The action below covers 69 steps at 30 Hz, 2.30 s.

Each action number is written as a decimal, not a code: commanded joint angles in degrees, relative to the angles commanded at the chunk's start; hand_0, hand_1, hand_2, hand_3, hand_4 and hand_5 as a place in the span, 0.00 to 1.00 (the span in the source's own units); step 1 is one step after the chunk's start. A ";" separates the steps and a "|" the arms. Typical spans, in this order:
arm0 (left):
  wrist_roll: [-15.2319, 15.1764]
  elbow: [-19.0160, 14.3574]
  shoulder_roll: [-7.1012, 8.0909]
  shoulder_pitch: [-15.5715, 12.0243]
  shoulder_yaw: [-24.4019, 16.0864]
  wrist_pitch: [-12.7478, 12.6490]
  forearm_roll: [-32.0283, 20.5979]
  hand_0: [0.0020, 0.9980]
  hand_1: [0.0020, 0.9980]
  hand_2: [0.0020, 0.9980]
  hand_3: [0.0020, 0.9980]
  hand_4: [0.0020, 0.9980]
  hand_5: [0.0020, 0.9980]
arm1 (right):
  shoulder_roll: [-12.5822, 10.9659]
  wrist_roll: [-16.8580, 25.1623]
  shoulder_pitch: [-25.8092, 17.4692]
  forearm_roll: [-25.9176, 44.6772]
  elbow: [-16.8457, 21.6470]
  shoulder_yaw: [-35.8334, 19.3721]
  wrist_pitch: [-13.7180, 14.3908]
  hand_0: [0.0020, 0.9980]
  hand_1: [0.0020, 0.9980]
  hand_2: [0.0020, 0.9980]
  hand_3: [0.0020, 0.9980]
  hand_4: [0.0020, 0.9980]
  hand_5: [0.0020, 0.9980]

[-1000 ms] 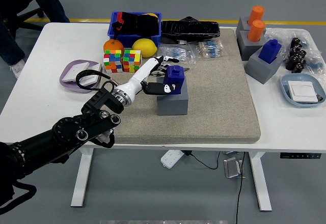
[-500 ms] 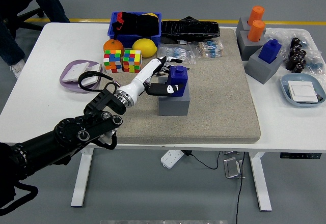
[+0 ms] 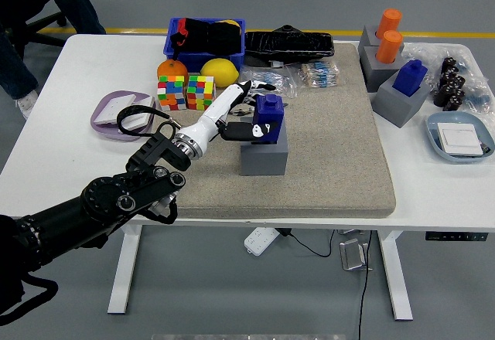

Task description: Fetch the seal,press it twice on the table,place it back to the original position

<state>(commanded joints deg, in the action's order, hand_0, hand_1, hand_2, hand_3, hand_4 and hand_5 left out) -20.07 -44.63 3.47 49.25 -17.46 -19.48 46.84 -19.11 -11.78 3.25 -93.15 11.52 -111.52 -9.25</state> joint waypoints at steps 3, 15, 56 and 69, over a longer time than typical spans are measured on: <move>-0.33 0.25 -0.15 -0.14 0.05 -0.12 -0.36 0.80 0.60 0.52 0.76 0.63 0.00 | 0.00 0.02 0.06 0.33 0.05 0.34 0.01 0.87 0.73 0.71 0.73 0.84 0.51; -1.60 1.27 -1.23 -0.80 0.08 -0.52 -1.36 0.80 0.60 0.52 0.76 0.62 0.00 | 0.00 0.03 0.25 0.66 0.00 1.07 0.03 0.87 0.73 0.71 0.73 0.84 0.51; -2.37 3.16 -1.89 -1.46 0.91 -0.73 -2.20 0.80 0.60 0.52 0.75 0.64 0.00 | 0.04 0.08 0.45 1.07 0.01 1.81 0.05 0.87 0.73 0.71 0.73 0.85 0.52; -2.20 2.98 -0.52 -0.75 1.35 0.06 -1.44 0.80 0.60 0.51 0.75 0.64 0.00 | 0.01 0.11 0.44 1.05 0.07 1.60 0.05 0.87 0.73 0.71 0.74 0.85 0.52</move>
<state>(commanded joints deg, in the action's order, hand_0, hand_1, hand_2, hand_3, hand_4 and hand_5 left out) -22.26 -41.65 2.95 48.50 -16.11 -19.41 45.40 -19.09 -11.67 3.69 -92.11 11.59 -109.92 -9.20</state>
